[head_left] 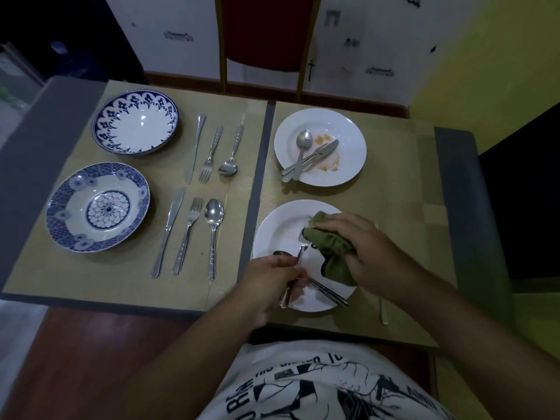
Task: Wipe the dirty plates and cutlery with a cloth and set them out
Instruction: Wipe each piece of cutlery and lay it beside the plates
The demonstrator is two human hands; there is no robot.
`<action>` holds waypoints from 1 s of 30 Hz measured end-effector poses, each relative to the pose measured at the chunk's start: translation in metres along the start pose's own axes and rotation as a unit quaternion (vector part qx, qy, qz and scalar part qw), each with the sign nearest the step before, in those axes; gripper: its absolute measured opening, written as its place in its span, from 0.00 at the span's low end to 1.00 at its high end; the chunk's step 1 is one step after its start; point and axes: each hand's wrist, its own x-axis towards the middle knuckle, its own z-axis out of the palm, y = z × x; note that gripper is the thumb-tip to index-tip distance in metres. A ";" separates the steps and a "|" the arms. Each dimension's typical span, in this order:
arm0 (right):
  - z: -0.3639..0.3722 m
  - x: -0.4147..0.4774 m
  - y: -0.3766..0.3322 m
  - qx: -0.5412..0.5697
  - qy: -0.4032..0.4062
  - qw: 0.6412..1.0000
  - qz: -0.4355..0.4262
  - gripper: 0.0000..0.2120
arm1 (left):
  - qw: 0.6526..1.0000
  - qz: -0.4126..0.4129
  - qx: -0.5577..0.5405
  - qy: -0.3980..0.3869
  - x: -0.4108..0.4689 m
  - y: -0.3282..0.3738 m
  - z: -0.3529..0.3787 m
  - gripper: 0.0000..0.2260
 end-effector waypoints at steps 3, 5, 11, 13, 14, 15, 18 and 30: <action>-0.001 -0.005 -0.007 0.003 -0.058 0.998 -0.024 0.28 | 0.999 0.025 0.039 -0.004 0.004 -0.002 0.001 0.08; 0.001 -0.008 -0.006 -0.023 -0.080 0.996 -0.027 0.30 | 0.997 0.044 0.061 -0.020 0.004 -0.002 0.001 0.11; 0.000 0.004 -0.003 -0.033 -0.110 0.993 -0.041 0.25 | 0.995 0.058 0.055 -0.060 0.000 -0.003 -0.001 0.13; -0.005 0.010 0.000 -0.035 -0.108 0.993 -0.016 0.26 | 0.995 0.058 0.055 -0.057 -0.003 -0.004 -0.003 0.12; -0.007 0.012 0.000 -0.037 -0.106 0.994 -0.011 0.27 | 0.996 0.054 0.049 -0.054 -0.004 -0.005 -0.003 0.11; -0.010 0.013 -0.001 -0.041 -0.105 0.994 -0.015 0.27 | 0.996 0.050 0.042 -0.054 -0.005 -0.006 -0.003 0.11; -0.009 0.006 -0.017 -0.075 -0.090 0.989 -0.088 0.21 | 0.997 0.044 0.022 -0.061 -0.006 -0.006 -0.002 0.13; -0.003 0.014 0.028 -0.070 0.020 0.996 0.047 0.28 | 0.999 0.001 -0.019 -0.051 0.002 -0.001 -0.010 0.11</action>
